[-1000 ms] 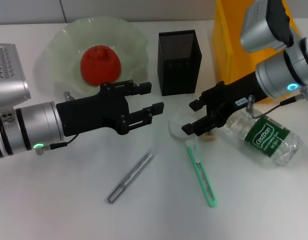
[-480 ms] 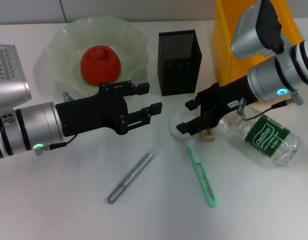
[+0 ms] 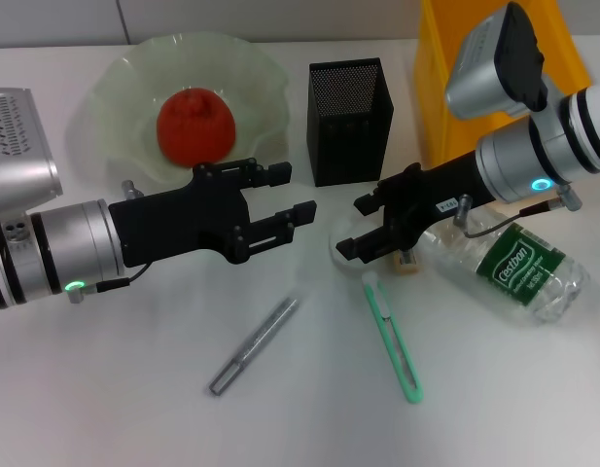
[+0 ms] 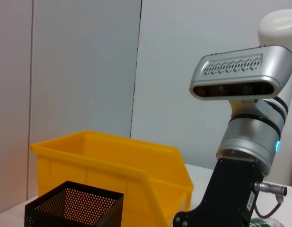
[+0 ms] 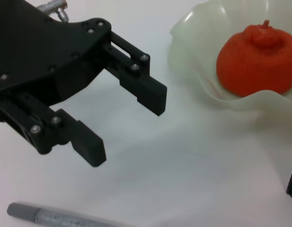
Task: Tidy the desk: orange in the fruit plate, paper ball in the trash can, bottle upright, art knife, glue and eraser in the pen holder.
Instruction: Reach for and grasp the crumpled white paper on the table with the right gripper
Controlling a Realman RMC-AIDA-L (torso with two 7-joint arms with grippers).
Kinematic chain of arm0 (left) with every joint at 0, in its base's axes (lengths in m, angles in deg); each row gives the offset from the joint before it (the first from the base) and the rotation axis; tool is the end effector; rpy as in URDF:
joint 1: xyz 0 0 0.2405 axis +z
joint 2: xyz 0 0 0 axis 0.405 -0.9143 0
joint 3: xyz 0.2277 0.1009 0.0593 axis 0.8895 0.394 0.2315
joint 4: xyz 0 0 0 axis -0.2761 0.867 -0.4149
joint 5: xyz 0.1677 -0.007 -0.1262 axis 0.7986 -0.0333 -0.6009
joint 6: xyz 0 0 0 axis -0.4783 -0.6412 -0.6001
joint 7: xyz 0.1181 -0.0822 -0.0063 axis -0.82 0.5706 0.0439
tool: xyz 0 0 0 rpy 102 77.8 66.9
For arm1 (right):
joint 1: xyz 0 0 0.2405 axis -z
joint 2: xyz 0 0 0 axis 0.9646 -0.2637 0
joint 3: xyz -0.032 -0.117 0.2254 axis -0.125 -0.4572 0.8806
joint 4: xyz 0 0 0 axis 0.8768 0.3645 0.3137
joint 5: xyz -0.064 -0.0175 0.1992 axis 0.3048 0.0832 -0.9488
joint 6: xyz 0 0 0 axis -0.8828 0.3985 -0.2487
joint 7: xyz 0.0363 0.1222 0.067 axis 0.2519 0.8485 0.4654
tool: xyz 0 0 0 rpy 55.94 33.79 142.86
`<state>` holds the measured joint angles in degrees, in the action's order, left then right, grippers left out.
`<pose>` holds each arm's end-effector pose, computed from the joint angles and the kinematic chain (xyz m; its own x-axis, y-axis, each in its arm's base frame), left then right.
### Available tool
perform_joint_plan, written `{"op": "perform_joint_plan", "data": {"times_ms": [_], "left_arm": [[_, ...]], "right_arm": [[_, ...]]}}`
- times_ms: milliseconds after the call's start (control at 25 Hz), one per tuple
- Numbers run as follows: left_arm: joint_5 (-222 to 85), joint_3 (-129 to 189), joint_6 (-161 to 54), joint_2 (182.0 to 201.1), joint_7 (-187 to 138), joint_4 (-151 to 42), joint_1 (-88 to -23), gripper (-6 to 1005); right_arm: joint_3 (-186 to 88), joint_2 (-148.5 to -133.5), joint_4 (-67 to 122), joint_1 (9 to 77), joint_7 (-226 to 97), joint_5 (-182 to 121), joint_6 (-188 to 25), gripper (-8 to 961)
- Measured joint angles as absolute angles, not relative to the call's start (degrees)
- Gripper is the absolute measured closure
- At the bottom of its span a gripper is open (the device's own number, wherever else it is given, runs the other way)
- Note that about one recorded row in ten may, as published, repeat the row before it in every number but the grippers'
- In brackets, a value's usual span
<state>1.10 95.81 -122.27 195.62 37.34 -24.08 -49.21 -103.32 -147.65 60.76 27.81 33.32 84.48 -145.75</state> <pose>-0.2413 0.3189 -0.0493 0.7913 0.1523 0.5922 0.3400 -0.9145 -0.2192 0.1976 0.3874 -0.0589 0.9297 -0.3678 -0.0185 -0.3664 -0.9187 -0.1473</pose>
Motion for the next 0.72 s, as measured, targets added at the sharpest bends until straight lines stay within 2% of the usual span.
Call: {"op": "perform_joint_plan", "data": {"times_ms": [680,720], "left_arm": [[1.1,95.5,-122.3,195.62,37.3,-24.7,-49.1,439],[1.1,95.5,-122.3,195.62,37.3,-24.7,-49.1,439]], "right_arm": [[-106.8,-147.8,59.9,27.9,33.5,84.4,-144.5,197],[-106.8,-147.8,59.9,27.9,33.5,84.4,-144.5,221]]}}
